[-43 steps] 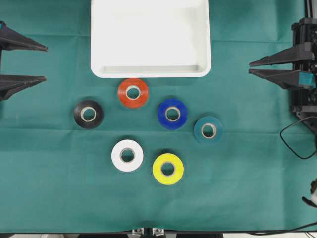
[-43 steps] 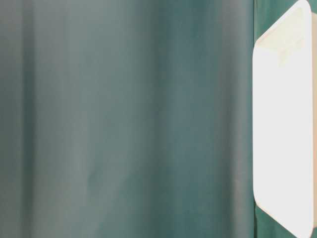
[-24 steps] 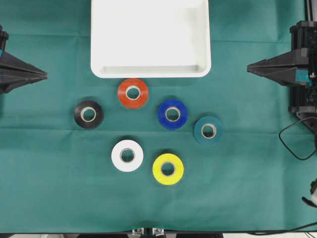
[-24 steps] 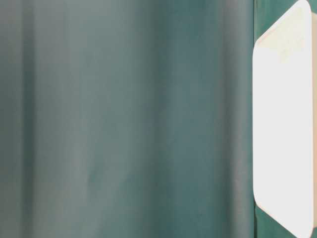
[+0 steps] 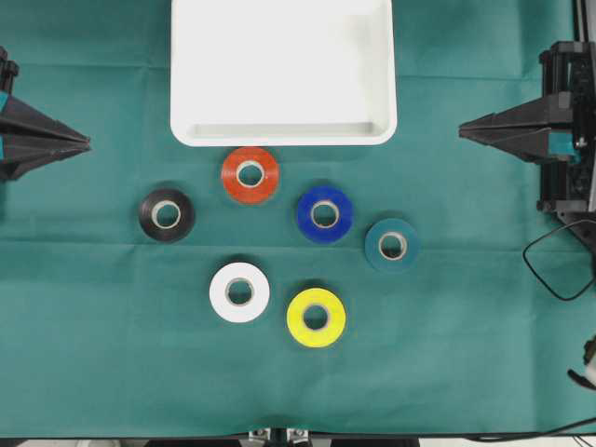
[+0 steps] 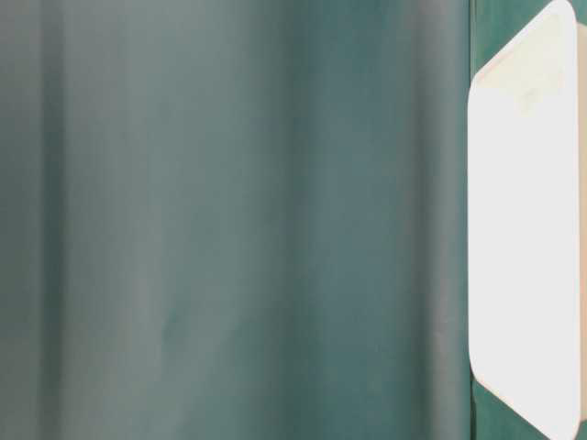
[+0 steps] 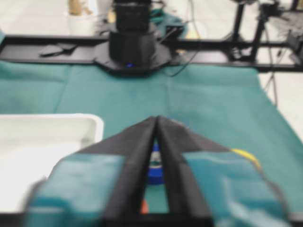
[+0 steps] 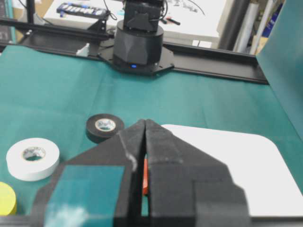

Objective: Put the tape alternately from left to right into the white case.
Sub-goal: 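Open both grippers and move both arms inward from the rest pose, then move the left gripper over the black tape, the right over the teal tape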

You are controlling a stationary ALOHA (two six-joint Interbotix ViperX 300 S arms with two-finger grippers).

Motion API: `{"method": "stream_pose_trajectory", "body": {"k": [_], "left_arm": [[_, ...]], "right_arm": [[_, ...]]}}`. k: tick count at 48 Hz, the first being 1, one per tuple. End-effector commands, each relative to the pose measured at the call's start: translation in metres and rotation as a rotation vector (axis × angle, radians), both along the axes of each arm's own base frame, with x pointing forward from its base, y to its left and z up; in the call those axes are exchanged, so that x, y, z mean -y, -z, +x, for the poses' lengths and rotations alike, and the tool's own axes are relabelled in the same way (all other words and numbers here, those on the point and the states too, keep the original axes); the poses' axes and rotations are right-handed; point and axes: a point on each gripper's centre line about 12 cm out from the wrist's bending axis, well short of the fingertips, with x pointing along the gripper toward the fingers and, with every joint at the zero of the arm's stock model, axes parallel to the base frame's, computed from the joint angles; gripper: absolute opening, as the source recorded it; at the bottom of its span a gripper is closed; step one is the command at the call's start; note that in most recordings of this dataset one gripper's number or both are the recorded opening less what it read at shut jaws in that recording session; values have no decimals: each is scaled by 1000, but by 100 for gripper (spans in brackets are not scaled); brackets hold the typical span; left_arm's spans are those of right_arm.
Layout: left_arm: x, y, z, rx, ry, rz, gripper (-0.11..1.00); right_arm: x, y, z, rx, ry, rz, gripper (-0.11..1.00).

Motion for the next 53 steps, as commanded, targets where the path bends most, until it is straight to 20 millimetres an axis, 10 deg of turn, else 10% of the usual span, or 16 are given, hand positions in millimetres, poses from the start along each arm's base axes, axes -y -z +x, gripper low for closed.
{"method": "stream_pose_trajectory", "body": {"k": [1, 15, 19, 53], "left_arm": [[1, -4, 2, 9, 4, -3, -2], [1, -2, 2, 3, 3, -3, 67], [1, -2, 2, 4, 1, -6, 87], [3, 17, 47, -198, 0, -25, 89]], "right_arm": [[1, -3, 2, 11, 3, 0, 3], [1, 0, 1, 2, 3, 0, 76], [1, 0, 1, -2, 3, 2, 76], [1, 13, 49, -176, 8, 79, 76]]}}
